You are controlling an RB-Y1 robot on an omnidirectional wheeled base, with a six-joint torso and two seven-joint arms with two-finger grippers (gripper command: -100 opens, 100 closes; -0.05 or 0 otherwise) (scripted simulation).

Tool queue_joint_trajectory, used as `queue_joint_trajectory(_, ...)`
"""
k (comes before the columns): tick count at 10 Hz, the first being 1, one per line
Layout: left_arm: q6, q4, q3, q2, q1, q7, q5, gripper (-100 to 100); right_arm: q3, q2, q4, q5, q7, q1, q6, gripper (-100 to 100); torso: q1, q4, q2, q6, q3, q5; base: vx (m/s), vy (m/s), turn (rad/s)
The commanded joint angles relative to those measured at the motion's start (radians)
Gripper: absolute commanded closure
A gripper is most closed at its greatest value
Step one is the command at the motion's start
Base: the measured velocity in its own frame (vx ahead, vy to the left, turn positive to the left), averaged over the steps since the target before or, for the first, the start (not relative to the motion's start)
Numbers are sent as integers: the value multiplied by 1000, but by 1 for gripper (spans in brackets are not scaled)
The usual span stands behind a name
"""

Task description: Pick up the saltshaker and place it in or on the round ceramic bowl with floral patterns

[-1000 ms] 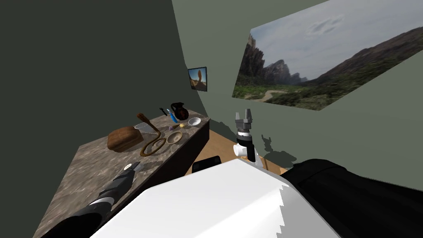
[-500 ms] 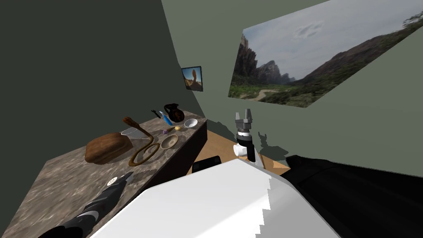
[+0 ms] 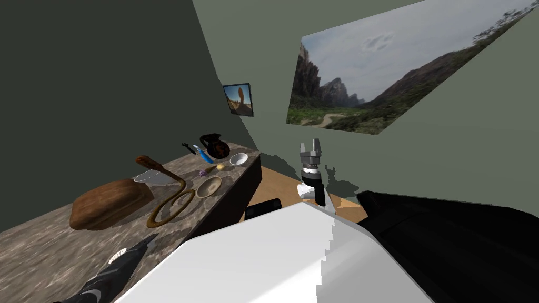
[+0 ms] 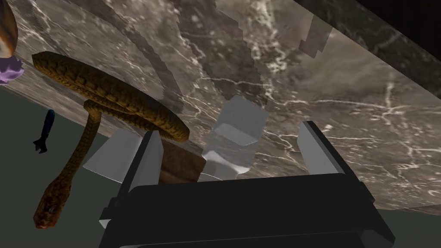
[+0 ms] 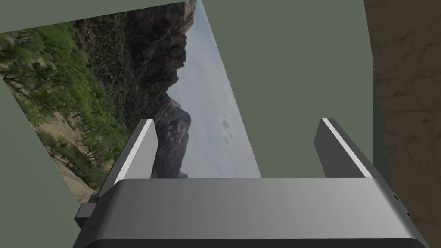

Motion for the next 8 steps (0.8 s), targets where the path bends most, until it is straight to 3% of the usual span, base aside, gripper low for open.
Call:
queue_joint_trajectory(1,43,6,22,34,35,-4,26,-100,0,0,0,0,0,0,0,0,0,0,0,0,0,0,35,3,-116)
queue_joint_trajectory(5,166,16,67,115,108,-13,72,-100,0,0,0,0,0,0,0,0,0,0,-1,1,0,0,45,0,-176)
queue_joint_trajectory(8,228,19,89,156,146,-18,96,-100,0,0,0,0,0,0,0,0,0,0,0,0,0,0,36,3,-115)
